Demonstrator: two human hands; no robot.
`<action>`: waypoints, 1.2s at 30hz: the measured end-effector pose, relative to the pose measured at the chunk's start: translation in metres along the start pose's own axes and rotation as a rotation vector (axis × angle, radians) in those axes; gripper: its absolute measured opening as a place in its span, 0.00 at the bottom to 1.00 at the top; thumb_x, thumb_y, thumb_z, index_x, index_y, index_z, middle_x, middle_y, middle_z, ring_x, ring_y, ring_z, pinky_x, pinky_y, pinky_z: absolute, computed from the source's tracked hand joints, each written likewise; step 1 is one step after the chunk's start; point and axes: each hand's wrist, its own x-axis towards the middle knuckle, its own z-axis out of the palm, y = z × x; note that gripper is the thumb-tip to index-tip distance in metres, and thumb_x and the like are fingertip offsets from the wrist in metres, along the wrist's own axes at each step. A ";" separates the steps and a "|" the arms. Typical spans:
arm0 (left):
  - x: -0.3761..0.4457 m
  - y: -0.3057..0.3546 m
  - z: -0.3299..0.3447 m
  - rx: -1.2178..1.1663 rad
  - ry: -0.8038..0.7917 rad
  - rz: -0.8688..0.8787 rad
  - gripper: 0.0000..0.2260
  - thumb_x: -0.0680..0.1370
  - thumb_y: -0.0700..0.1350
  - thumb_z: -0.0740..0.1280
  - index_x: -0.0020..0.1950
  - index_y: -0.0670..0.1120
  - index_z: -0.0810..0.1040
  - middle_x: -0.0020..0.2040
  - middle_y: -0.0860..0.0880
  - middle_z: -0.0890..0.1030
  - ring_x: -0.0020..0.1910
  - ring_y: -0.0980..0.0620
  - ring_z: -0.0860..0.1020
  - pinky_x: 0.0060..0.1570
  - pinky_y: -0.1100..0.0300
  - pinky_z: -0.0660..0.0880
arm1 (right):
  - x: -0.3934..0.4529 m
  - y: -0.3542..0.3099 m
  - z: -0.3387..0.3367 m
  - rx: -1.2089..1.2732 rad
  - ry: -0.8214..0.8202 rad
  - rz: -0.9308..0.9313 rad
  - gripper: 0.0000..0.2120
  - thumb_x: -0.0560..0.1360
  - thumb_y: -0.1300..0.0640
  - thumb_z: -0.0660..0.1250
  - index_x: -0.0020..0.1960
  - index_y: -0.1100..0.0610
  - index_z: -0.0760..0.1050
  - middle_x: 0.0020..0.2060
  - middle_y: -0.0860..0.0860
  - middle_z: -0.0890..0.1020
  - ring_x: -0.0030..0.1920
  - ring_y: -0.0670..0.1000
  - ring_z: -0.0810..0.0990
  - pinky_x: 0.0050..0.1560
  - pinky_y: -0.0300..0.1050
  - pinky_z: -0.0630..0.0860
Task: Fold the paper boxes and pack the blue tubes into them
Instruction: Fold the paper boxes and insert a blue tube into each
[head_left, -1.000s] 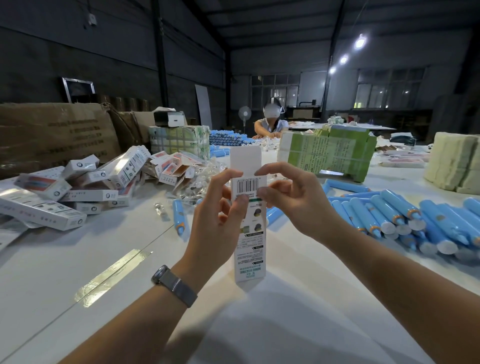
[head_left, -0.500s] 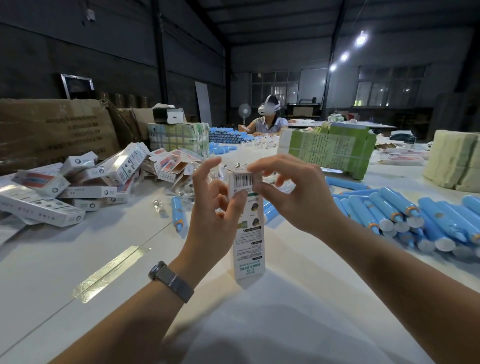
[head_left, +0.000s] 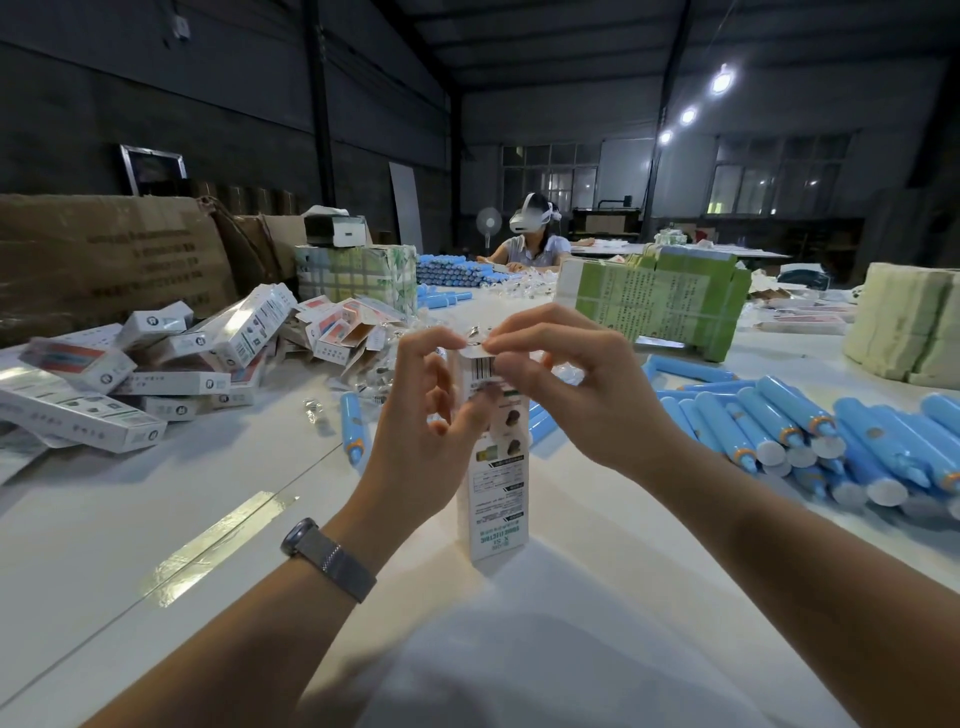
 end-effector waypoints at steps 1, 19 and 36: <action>0.000 0.000 0.001 0.017 -0.006 0.006 0.19 0.77 0.44 0.68 0.53 0.67 0.66 0.41 0.59 0.78 0.39 0.50 0.80 0.38 0.43 0.81 | 0.002 -0.001 -0.001 0.055 0.007 0.036 0.05 0.75 0.59 0.71 0.50 0.56 0.83 0.48 0.49 0.82 0.52 0.52 0.80 0.47 0.49 0.78; -0.003 -0.002 0.001 0.061 -0.045 0.060 0.11 0.79 0.48 0.64 0.59 0.59 0.66 0.42 0.52 0.75 0.42 0.45 0.76 0.40 0.47 0.78 | 0.009 -0.010 -0.008 0.104 -0.012 0.144 0.06 0.72 0.69 0.72 0.45 0.60 0.82 0.43 0.57 0.80 0.46 0.53 0.80 0.45 0.52 0.82; -0.005 0.005 0.005 0.059 -0.051 -0.017 0.21 0.78 0.47 0.65 0.59 0.73 0.62 0.44 0.49 0.78 0.43 0.41 0.80 0.40 0.39 0.78 | 0.011 -0.014 -0.006 0.087 -0.036 0.142 0.01 0.72 0.65 0.74 0.43 0.61 0.83 0.42 0.49 0.77 0.45 0.51 0.78 0.42 0.56 0.79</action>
